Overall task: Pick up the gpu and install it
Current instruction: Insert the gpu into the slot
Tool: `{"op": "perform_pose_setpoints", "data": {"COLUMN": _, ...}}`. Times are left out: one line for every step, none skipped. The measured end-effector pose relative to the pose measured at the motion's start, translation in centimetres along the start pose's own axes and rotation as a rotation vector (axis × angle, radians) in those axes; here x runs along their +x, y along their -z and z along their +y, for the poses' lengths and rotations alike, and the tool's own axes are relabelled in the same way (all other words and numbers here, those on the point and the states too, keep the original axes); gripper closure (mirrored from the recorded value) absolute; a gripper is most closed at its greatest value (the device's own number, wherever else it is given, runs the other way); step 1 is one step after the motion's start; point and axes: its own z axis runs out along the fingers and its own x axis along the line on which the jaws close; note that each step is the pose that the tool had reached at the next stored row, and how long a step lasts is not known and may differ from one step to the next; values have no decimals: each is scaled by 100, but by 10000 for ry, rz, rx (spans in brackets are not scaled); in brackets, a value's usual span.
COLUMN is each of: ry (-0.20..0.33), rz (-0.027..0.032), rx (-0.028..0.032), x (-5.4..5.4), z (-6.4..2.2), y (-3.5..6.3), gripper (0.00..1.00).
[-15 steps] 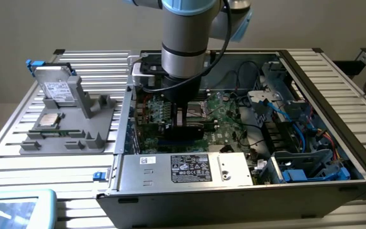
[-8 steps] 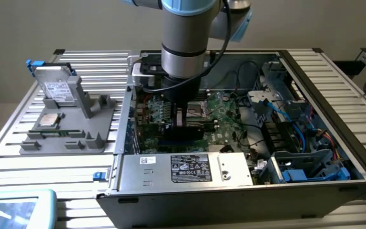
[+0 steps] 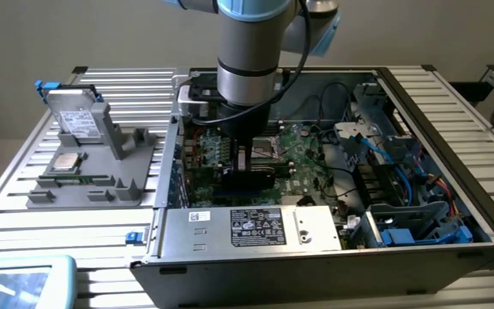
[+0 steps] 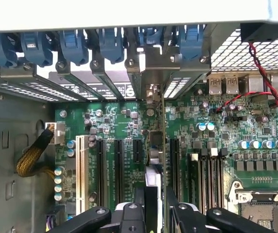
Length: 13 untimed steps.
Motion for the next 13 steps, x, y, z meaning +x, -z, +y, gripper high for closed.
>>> {"op": "perform_pose_setpoints", "data": {"ry": 0, "rz": 1, "rx": 1, "x": -3, "z": 0, "y": 0, "gripper": 73}}
{"op": "perform_pose_setpoints", "data": {"ry": 0, "rz": -1, "rx": 4, "x": -8, "z": 0, "y": -2, "gripper": 73}}
{"op": "perform_pose_setpoints", "data": {"ry": 1, "rz": 0, "rx": 3, "x": -10, "z": 0, "y": -2, "gripper": 73}}
{"op": "perform_pose_setpoints", "data": {"ry": 1, "rz": 4, "rx": 2, "x": -12, "z": 0, "y": -1, "gripper": 73}}
{"op": "perform_pose_setpoints", "data": {"ry": 0, "rz": 6, "rx": 2, "x": -12, "z": 0, "y": -1, "gripper": 73}}
{"op": "perform_pose_setpoints", "data": {"ry": 0, "rz": 8, "rx": 2, "x": -12, "z": 0, "y": 0, "gripper": 73}}
{"op": "perform_pose_setpoints", "data": {"ry": 0, "rz": 9, "rx": 2, "x": -13, "z": 1, "y": 0, "gripper": 73}}
{"op": "perform_pose_setpoints", "data": {"ry": -1, "rz": 10, "rx": 2, "x": -13, "z": 1, "y": 0, "gripper": 73}}
{"op": "perform_pose_setpoints", "data": {"ry": -1, "rz": 9, "rx": 2, "x": -13, "z": 1, "y": 0, "gripper": 73}}
{"op": "perform_pose_setpoints", "data": {"ry": -1, "rz": 8, "rx": 2, "x": -13, "z": 1, "y": 0, "gripper": 73}}
{"op": "perform_pose_setpoints", "data": {"ry": -1, "rz": 9, "rx": 2, "x": -13, "z": 1, "y": 0, "gripper": 73}}
{"op": "perform_pose_setpoints", "data": {"ry": -1, "rz": 9, "rx": 2, "x": -13, "z": 1, "y": 0, "gripper": 73}}
{"op": "perform_pose_setpoints", "data": {"ry": -1, "rz": 9, "rx": 2, "x": -13, "z": 1, "y": 0, "gripper": 73}}
